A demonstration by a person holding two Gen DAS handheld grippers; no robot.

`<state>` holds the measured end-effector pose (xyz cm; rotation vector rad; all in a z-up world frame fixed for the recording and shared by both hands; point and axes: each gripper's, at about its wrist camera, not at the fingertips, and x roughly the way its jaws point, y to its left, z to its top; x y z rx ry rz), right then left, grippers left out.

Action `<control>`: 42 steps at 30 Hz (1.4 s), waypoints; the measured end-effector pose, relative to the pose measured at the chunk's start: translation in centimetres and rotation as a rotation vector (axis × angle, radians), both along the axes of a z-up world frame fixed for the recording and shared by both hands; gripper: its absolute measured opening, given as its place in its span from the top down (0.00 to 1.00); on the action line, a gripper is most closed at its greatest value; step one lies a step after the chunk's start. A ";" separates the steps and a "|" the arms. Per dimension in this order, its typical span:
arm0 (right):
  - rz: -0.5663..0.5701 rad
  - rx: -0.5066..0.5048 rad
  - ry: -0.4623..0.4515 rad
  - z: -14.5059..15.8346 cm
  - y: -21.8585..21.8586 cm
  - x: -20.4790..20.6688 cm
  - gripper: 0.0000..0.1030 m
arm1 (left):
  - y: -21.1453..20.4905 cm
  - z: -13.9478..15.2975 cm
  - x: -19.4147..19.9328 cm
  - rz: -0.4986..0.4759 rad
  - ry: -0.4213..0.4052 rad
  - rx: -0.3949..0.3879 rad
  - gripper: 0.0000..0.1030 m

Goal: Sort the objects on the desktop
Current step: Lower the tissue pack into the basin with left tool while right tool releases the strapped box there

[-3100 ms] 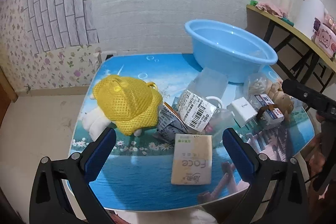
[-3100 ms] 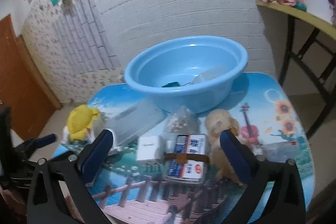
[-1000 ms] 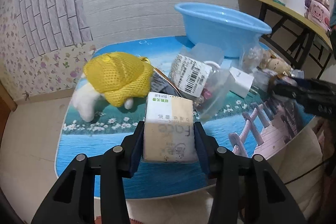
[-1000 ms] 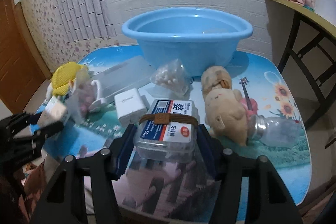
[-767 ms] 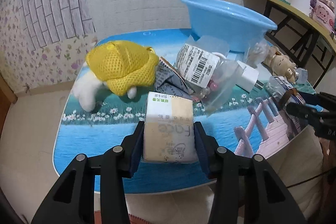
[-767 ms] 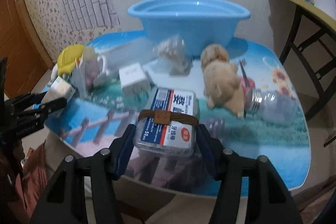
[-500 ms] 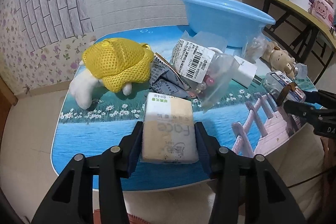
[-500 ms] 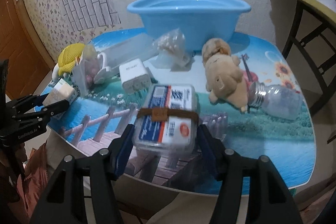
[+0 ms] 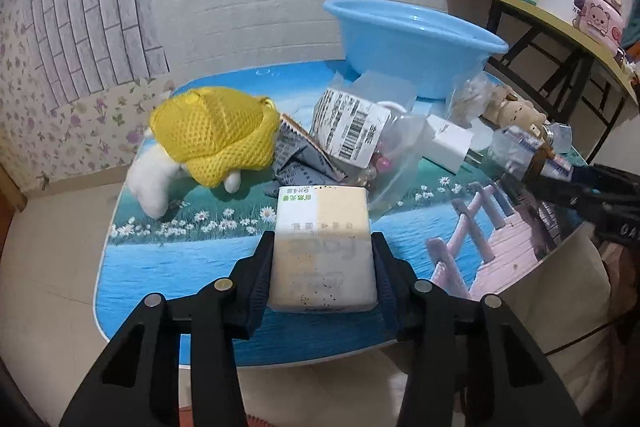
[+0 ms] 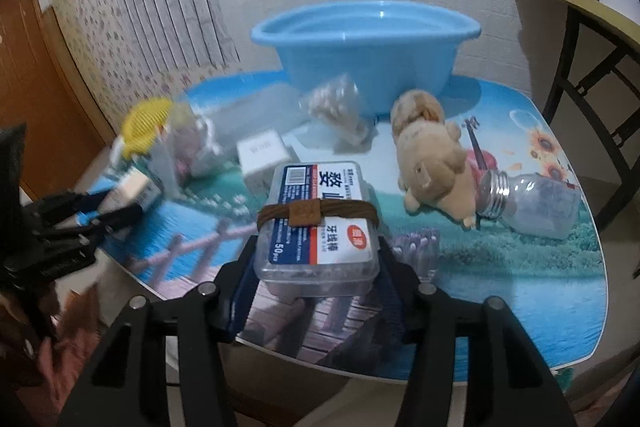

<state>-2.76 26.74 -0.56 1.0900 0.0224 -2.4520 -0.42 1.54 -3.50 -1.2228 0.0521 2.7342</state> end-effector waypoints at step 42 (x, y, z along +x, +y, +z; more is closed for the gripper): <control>-0.030 0.015 0.178 7.1 -0.4 -15.9 0.49 | 9.7 7.1 -18.4 -0.118 0.056 -0.035 0.55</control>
